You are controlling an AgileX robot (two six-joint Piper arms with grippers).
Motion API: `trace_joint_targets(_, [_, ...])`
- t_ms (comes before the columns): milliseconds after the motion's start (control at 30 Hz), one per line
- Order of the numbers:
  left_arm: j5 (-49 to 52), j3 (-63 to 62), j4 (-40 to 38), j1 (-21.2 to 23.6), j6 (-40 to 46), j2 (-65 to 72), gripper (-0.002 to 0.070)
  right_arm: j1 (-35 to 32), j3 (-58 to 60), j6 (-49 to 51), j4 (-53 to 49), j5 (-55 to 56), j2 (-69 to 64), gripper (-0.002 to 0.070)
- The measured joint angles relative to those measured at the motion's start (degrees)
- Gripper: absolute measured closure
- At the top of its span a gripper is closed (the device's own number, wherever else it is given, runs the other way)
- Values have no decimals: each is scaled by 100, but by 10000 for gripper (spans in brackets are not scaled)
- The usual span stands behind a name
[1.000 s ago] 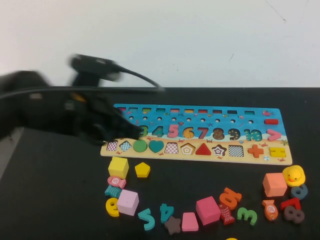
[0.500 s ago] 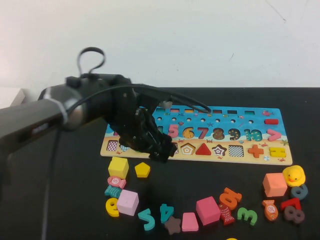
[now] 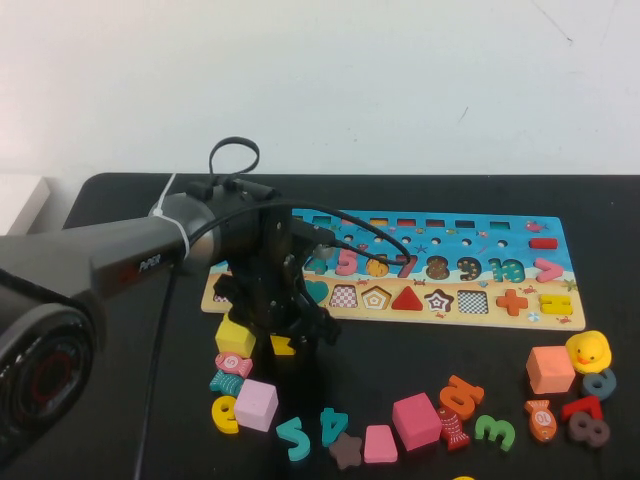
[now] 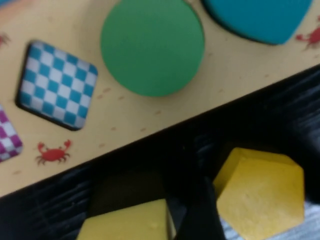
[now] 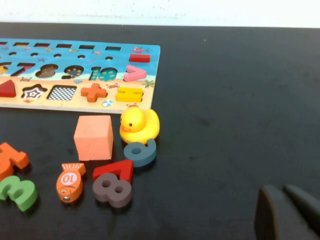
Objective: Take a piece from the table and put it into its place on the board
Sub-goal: Pick up the "Pentagon"
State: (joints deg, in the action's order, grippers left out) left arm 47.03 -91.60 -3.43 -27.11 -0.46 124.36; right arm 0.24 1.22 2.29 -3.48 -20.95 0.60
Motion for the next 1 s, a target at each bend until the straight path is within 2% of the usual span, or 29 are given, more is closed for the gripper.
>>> trace_joint_targets(333, [-117, -37, 0, -8, -310, 51, 199, 0, 0, 0, 0, 0, 0, 657])
trace_joint_targets(400, [-117, -47, 0, -8, -337, 51, 230, 0, 0, 0, 0, 0, 0, 657])
trace_joint_targets(567, [-156, -45, 0, -8, -465, 51, 368, 0, 0, 0, 0, 0, 0, 657])
trace_joint_targets(800, [-117, -100, -37, -8, -537, 51, 367, 0, 0, 0, 0, 0, 0, 657])
trace_joint_targets(1000, [205, -666, -440, -8, -372, 51, 367, 0, 0, 0, 0, 0, 0, 657])
